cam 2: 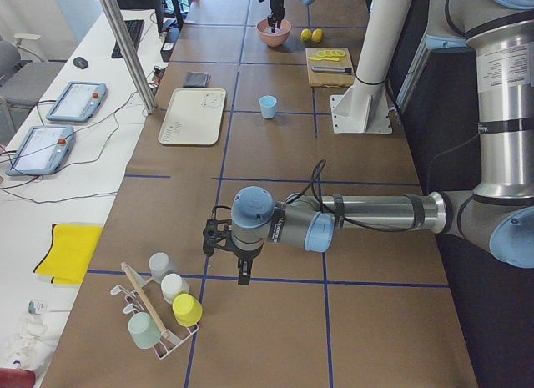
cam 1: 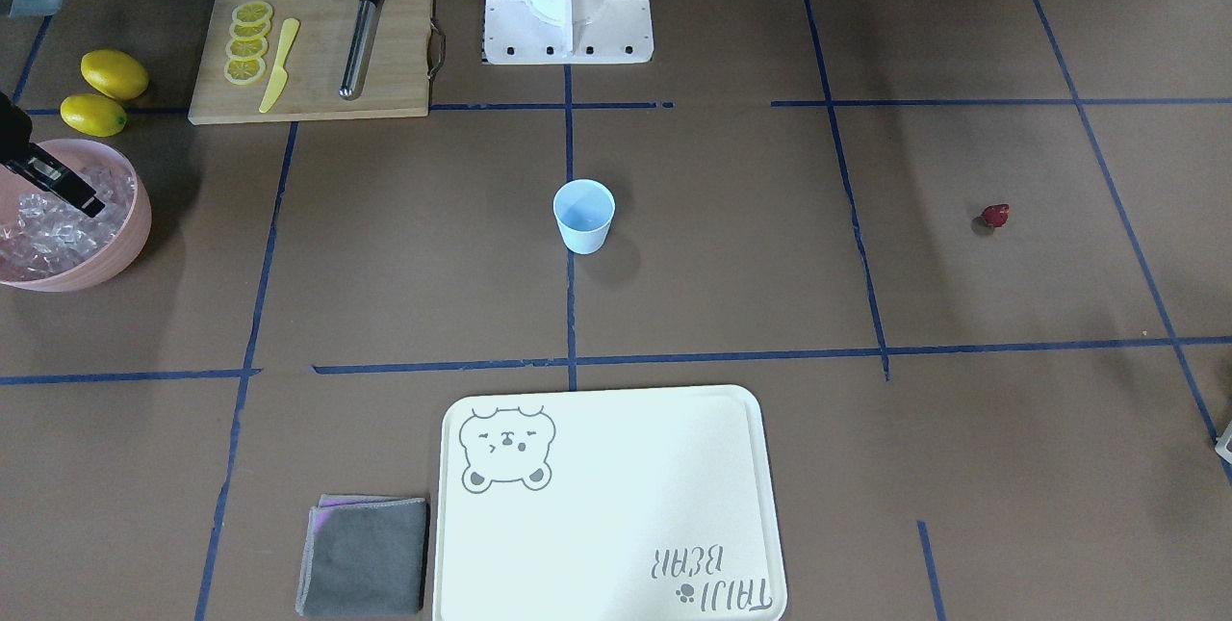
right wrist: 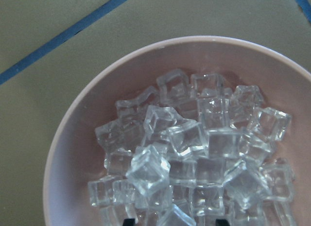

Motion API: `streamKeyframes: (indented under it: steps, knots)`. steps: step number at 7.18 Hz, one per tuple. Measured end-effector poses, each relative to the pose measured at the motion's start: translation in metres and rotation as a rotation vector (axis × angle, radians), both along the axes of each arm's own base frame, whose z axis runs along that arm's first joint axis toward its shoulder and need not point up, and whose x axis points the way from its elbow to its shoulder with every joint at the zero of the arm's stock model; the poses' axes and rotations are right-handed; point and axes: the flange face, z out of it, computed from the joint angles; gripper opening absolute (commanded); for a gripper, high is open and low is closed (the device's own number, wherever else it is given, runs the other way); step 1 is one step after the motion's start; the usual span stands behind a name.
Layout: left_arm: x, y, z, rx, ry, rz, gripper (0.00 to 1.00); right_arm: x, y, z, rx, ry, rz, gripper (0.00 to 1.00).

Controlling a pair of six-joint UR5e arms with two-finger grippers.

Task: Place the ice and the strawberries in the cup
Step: 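Lower the right gripper into the pink bowl and grasp ice cubes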

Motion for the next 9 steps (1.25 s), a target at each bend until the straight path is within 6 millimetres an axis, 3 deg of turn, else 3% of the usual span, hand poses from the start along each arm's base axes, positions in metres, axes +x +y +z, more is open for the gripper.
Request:
streamKeyframes:
  steps: [1, 4, 6, 9]
  knots:
    - [0.000, 0.000, 0.000, 0.000, 0.000, 0.000, 1.00, 0.000, 0.000, 0.000, 0.000, 0.000, 0.000, 0.29]
    - [0.000, 0.000, 0.000, 0.000, 0.000, 0.000, 1.00, 0.000, 0.000, 0.000, 0.001, -0.001, -0.001, 0.19]
    - [0.000, 0.000, 0.000, 0.000, 0.000, 0.000, 1.00, -0.001, 0.000, -0.003, 0.005, -0.003, -0.001, 0.01]
    - [0.000, 0.000, -0.001, 0.000, 0.000, 0.000, 1.00, 0.002, 0.002, -0.020, 0.032, -0.021, -0.001, 0.00]
